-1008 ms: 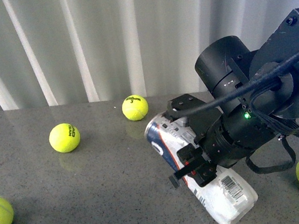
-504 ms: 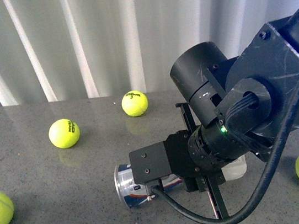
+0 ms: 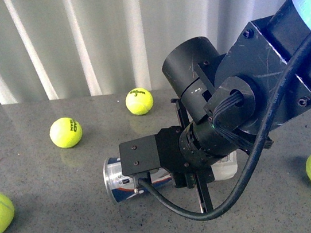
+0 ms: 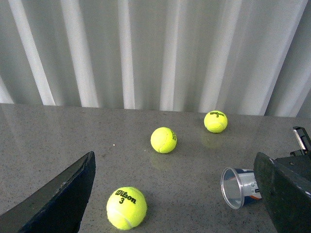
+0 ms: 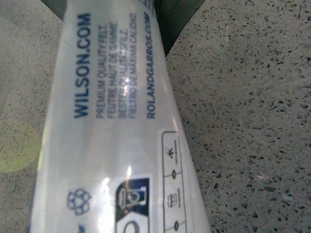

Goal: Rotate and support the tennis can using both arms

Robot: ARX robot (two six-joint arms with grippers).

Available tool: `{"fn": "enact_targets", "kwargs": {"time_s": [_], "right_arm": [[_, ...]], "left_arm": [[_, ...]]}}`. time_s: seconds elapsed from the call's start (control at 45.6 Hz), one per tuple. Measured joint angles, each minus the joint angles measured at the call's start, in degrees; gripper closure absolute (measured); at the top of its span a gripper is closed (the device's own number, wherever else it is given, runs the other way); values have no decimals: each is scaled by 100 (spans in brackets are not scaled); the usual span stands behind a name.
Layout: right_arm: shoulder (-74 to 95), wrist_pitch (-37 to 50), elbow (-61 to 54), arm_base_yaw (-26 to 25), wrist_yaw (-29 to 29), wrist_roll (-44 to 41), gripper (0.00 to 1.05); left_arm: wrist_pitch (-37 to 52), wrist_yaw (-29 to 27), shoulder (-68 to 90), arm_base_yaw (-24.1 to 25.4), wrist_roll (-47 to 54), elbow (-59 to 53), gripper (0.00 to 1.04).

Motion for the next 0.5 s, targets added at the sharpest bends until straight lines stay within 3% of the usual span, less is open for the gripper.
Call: {"fn": "enact_targets", "kwargs": {"time_s": [0.088, 0.504], "right_arm": [[2, 4, -2, -2, -59, 72, 91], [-153, 103, -258, -90, -557, 702, 22]], "left_arm": [[0, 0, 0, 0, 0, 0, 7], [0, 0, 0, 0, 0, 0, 7]]}}
